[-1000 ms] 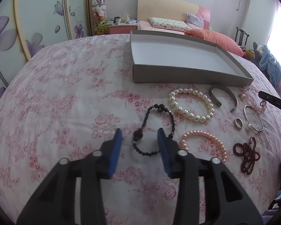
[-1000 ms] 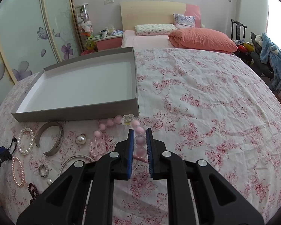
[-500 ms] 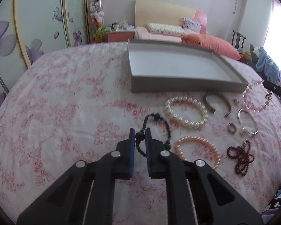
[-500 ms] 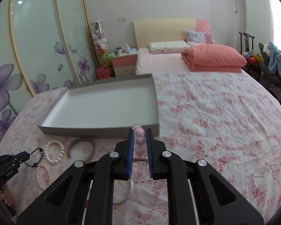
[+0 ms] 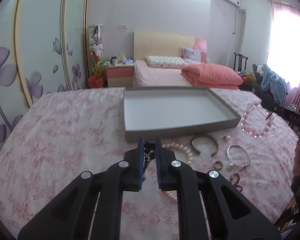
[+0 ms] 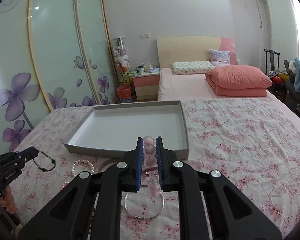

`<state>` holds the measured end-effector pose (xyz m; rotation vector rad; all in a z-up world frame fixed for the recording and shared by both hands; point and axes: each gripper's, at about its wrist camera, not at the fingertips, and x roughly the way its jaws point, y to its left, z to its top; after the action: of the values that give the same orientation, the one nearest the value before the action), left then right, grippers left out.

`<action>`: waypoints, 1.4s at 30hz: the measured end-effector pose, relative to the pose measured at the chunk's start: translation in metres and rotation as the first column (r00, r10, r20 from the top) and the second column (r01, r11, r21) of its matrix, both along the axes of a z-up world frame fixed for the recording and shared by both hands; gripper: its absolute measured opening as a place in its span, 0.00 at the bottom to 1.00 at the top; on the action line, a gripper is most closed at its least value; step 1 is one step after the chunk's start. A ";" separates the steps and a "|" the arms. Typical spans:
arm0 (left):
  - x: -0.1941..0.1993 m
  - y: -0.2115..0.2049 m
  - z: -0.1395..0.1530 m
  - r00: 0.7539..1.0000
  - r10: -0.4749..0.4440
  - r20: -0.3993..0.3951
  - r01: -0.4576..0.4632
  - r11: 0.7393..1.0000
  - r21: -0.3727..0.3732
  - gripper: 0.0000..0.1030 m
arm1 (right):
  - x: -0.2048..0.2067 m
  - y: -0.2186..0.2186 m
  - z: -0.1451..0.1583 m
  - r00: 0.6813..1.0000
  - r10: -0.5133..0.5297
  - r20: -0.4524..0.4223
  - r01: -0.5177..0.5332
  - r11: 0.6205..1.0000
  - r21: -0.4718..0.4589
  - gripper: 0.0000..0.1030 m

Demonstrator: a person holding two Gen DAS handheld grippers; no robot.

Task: Organize jewelry
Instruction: 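Carry both bracelets into the gray tray and open both tools to release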

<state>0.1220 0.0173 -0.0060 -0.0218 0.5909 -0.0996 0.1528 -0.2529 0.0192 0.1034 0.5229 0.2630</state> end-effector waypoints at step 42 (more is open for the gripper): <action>0.212 -0.038 0.003 1.000 -0.016 -0.006 0.016 1.000 -0.027 0.12 | 0.173 0.056 -0.015 0.999 0.039 -0.024 -0.039 0.999 0.002 0.14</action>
<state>0.3343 -0.0205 -0.0028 -0.0440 0.5962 -0.1228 0.3253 -0.1967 0.0043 0.0978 0.5488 0.3007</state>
